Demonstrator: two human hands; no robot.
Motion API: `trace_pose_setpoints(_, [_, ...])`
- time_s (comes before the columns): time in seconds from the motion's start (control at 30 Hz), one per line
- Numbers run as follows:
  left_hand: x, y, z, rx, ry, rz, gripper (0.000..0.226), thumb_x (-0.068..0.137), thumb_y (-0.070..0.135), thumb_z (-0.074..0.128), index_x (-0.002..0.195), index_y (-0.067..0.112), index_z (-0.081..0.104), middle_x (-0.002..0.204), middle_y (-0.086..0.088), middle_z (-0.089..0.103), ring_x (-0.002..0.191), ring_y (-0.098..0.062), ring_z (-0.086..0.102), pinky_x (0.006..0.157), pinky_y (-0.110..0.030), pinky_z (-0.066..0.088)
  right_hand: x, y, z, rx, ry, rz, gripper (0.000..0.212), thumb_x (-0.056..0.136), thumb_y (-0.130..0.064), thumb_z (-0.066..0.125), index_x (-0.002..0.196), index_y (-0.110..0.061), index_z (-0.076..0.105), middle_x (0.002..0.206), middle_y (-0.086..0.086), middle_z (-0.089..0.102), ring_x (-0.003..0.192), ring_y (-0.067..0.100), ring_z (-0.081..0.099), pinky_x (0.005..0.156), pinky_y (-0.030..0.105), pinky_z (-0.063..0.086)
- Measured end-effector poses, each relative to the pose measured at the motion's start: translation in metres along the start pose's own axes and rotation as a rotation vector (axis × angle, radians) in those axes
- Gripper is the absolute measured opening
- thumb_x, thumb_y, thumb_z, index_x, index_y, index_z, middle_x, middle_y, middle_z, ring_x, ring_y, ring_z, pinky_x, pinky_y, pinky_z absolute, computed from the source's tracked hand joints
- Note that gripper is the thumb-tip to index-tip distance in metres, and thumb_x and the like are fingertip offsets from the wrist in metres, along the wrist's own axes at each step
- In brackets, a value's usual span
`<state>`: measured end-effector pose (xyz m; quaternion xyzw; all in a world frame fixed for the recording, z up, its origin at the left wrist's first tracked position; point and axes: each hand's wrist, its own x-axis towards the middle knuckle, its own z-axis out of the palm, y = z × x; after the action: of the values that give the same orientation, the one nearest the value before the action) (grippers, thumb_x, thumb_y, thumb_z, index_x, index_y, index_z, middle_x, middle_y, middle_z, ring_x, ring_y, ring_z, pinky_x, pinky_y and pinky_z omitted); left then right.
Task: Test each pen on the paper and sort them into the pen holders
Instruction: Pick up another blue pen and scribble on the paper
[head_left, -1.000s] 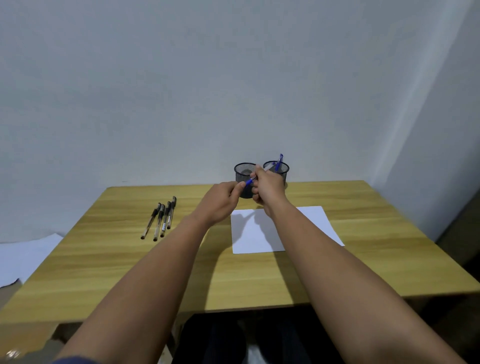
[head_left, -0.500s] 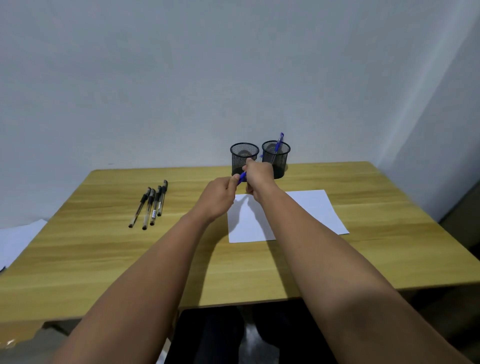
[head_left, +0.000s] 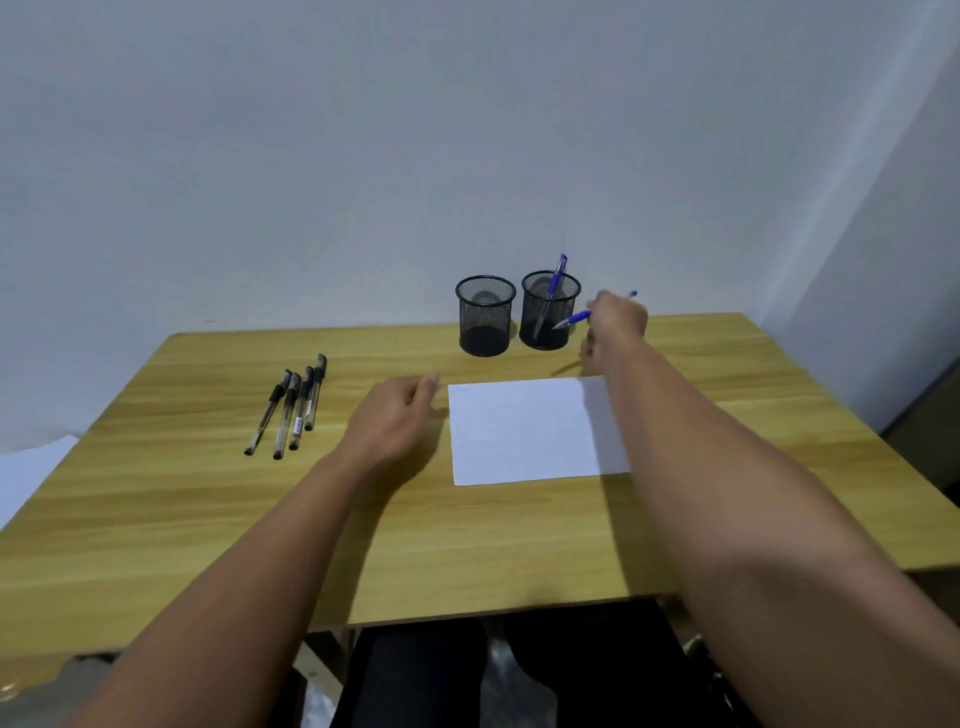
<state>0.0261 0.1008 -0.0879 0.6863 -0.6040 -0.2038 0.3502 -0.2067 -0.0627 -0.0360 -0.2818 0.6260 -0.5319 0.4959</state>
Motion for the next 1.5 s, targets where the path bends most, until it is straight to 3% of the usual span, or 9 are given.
trace_pose_setpoints(0.17, [0.026, -0.035, -0.009, 0.563, 0.208, 0.051, 0.042, 0.102, 0.054, 0.042, 0.084, 0.019, 0.058, 0.08, -0.001, 0.064, 0.077, -0.026, 0.061, 0.069, -0.039, 0.044, -0.014, 0.012, -0.013, -0.067, -0.144, -0.218, 0.029, 0.098, -0.025, 0.07, 0.074, -0.013, 0.06, 0.061, 0.001, 0.059, 0.039, 0.014, 0.04, 0.04, 0.021, 0.032])
trace_pose_setpoints(0.33, [0.047, -0.048, -0.008, 0.767, 0.221, 0.057, 0.042, 0.096, 0.058, 0.052, 0.098, 0.019, 0.066, 0.1, -0.005, 0.068, 0.1, -0.032, 0.06, 0.09, -0.049, 0.043, -0.024, 0.042, -0.026, -0.127, -0.201, -0.384, 0.027, 0.104, -0.03, 0.066, 0.081, -0.016, 0.062, 0.069, 0.006, 0.072, 0.042, 0.014, 0.05, 0.043, 0.023, 0.042])
trace_pose_setpoints(0.47, [0.047, -0.045, -0.002, 0.762, 0.212, 0.006, 0.049, 0.093, 0.062, 0.052, 0.116, 0.021, 0.066, 0.118, -0.006, 0.066, 0.113, -0.033, 0.056, 0.095, -0.05, 0.041, -0.033, 0.072, -0.025, -0.093, -0.291, -0.374, 0.02, 0.105, -0.022, 0.065, 0.09, -0.011, 0.074, 0.077, 0.01, 0.073, 0.058, 0.017, 0.06, 0.047, 0.024, 0.046])
trace_pose_setpoints(0.63, [0.033, -0.037, 0.008, 0.618, 0.082, 0.256, 0.062, 0.091, 0.07, 0.036, 0.134, 0.03, 0.059, 0.14, 0.006, 0.06, 0.13, -0.026, 0.047, 0.101, -0.049, 0.037, -0.037, 0.087, -0.007, -0.097, -0.337, -0.42, 0.036, 0.106, -0.024, 0.065, 0.09, 0.007, 0.061, 0.069, 0.014, 0.057, 0.062, 0.023, 0.055, 0.049, 0.03, 0.045])
trace_pose_setpoints(0.8, [0.023, -0.048, 0.013, 0.658, -0.029, 0.32, 0.074, 0.087, 0.081, 0.035, 0.146, 0.038, 0.05, 0.156, 0.016, 0.045, 0.152, -0.021, 0.026, 0.115, -0.052, 0.021, -0.037, 0.093, 0.026, -0.035, -0.483, -0.326, 0.029, 0.101, -0.018, 0.068, 0.078, -0.001, 0.065, 0.069, 0.015, 0.061, 0.063, 0.027, 0.051, 0.052, 0.032, 0.037])
trace_pose_setpoints(0.97, [0.022, -0.058, 0.019, 0.619, -0.021, 0.322, 0.074, 0.087, 0.081, 0.034, 0.147, 0.04, 0.048, 0.158, 0.014, 0.043, 0.154, -0.022, 0.021, 0.119, -0.055, 0.017, -0.031, 0.105, 0.04, -0.114, -0.547, -0.371, 0.05, 0.1, -0.031, 0.073, 0.073, 0.005, 0.05, 0.058, 0.012, 0.055, 0.059, 0.03, 0.051, 0.05, 0.032, 0.041])
trace_pose_setpoints(1.13, [0.022, -0.059, 0.021, 0.618, -0.048, 0.305, 0.072, 0.088, 0.079, 0.031, 0.151, 0.045, 0.04, 0.163, 0.01, 0.034, 0.156, -0.023, 0.015, 0.12, -0.055, 0.013, -0.027, 0.117, 0.038, -0.192, -0.516, -0.408, 0.043, 0.098, -0.028, 0.075, 0.08, 0.008, 0.06, 0.07, 0.031, 0.062, 0.057, 0.023, 0.06, 0.055, 0.032, 0.049])
trace_pose_setpoints(1.3, [0.023, -0.059, 0.022, 0.607, -0.09, 0.279, 0.074, 0.088, 0.079, 0.028, 0.154, 0.046, 0.033, 0.167, 0.011, 0.026, 0.156, -0.023, 0.011, 0.122, -0.057, 0.008, -0.026, 0.116, 0.036, -0.253, -0.486, -0.404, 0.039, 0.096, -0.018, 0.074, 0.07, 0.002, 0.053, 0.059, 0.018, 0.06, 0.057, 0.027, 0.063, 0.058, 0.036, 0.053])
trace_pose_setpoints(1.5, [0.022, -0.055, 0.02, 0.594, -0.094, 0.283, 0.076, 0.086, 0.08, 0.025, 0.154, 0.046, 0.033, 0.168, 0.008, 0.022, 0.157, -0.023, 0.007, 0.123, -0.057, 0.007, -0.029, 0.115, 0.035, -0.298, -0.487, -0.426, 0.035, 0.097, -0.017, 0.072, 0.076, 0.007, 0.057, 0.074, 0.031, 0.066, 0.058, 0.021, 0.067, 0.061, 0.036, 0.056])
